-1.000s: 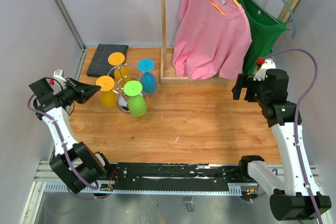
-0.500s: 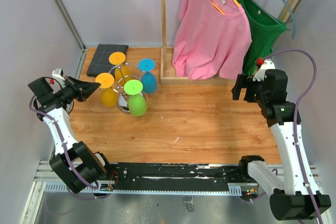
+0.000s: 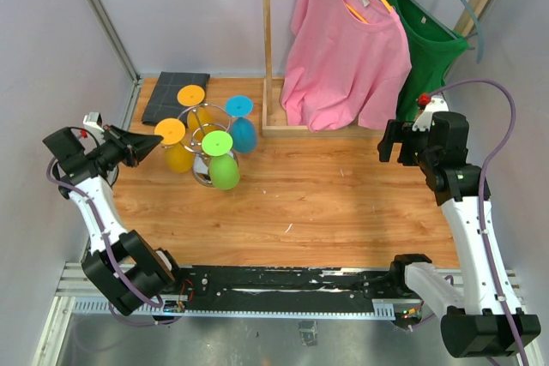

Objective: Take the wine glass off the wine glass rack

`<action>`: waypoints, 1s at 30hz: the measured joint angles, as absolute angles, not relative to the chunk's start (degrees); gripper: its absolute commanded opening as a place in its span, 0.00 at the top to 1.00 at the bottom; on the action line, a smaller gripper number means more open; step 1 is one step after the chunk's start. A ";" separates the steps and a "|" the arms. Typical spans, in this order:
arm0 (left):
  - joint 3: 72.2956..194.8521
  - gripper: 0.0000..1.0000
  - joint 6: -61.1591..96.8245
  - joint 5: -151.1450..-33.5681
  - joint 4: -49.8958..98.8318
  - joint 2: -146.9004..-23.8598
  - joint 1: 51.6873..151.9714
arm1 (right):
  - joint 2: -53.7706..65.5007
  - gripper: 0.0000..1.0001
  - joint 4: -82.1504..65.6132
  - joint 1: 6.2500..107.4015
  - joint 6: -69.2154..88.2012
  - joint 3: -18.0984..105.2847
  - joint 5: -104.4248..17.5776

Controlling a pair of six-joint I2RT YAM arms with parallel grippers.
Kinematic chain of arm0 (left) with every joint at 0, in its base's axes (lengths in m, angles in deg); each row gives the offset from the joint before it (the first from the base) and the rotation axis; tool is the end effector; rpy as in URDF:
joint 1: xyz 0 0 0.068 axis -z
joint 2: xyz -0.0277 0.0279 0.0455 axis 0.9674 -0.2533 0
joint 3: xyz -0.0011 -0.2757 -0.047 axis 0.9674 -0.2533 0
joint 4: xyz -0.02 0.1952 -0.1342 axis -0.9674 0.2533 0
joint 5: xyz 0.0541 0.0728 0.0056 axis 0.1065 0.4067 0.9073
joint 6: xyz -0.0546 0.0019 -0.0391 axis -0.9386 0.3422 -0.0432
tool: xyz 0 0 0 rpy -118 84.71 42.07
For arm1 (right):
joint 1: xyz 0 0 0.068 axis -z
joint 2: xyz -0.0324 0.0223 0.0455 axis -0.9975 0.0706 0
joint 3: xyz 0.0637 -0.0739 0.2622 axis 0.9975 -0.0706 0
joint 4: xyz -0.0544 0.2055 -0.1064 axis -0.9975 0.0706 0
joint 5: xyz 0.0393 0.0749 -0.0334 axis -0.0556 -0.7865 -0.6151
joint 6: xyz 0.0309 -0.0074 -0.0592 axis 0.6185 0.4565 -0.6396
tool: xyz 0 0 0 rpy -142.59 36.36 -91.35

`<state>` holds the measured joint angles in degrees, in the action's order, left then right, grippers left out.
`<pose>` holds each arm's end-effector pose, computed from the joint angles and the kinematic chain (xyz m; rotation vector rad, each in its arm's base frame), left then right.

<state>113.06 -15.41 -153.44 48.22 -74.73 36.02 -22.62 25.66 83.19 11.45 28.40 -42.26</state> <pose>0.1927 0.0929 0.3144 -0.7550 1.8531 -1.3474 0.1777 0.0146 0.3612 0.0358 2.0415 0.2413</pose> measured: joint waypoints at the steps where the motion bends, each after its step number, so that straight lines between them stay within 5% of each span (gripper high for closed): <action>1: 113.06 1.00 -14.99 -153.61 48.51 -74.73 35.87 | -22.60 0.02 25.64 83.19 11.48 28.43 -42.26; 30: 117.83 1.00 4.05 -158.86 69.07 -78.16 24.72 | -21.48 0.02 24.41 83.19 11.54 28.40 -42.92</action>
